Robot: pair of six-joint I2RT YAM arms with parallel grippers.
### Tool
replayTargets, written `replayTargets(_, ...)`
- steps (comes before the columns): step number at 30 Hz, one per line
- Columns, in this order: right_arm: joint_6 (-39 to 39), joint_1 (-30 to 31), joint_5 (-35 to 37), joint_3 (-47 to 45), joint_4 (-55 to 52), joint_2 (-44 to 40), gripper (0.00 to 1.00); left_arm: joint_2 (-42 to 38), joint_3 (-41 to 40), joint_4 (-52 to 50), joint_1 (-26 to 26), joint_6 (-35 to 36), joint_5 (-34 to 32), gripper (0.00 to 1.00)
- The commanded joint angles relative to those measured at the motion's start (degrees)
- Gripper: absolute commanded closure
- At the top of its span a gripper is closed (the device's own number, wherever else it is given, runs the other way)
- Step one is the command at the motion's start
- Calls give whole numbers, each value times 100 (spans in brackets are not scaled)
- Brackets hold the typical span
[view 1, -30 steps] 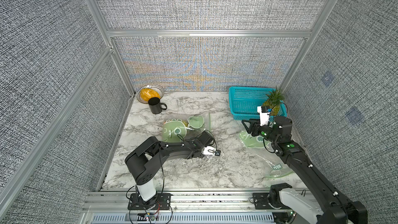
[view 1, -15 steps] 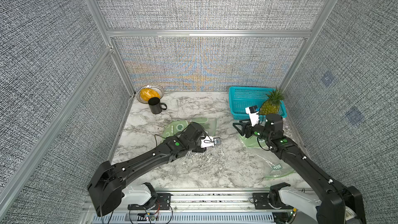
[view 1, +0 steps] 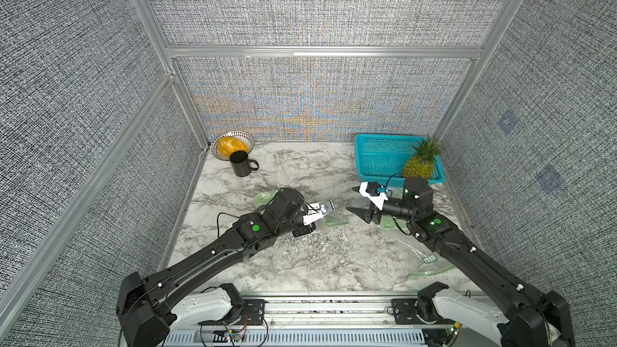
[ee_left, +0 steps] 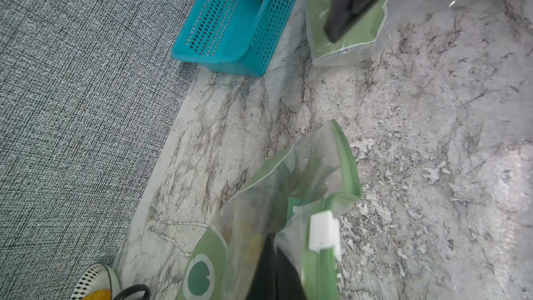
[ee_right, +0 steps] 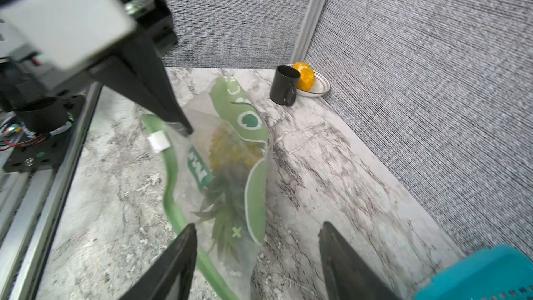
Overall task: Open the zip-top bag and take out the pineapple
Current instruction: Pick up the zipper food storage bag at the center of the board.
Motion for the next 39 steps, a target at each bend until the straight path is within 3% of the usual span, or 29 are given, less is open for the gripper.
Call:
replayTargets(1,-141,301,-235,-278,-317,-128,32,67,95,115,7,-259,-370,100)
replayTargets(5,246,699,68,-923,58,-316,31,130,140,107,7,-289,-422,100)
replayTargets(11,470,1216,1346,-1419,876,-72,31,51,122,84,7,-315,-406,100)
replayTargets(16,457,1272,2240,-1530,1403,431,32,-29,105,67,7,-302,-382,100)
replayTargets(27,64,1273,2882,-1377,2035,1424,35,-125,87,27,15,-299,-331,100)
replayTargets(31,-111,1264,2920,-1197,2054,1721,52,-216,72,44,15,-327,-257,100)
replayTargets(36,-195,1264,2992,-1000,2033,1668,97,-310,78,45,24,-393,-183,100)
replayTargets(39,-297,1273,3060,-697,1475,1360,100,-385,112,54,33,-490,-163,100)
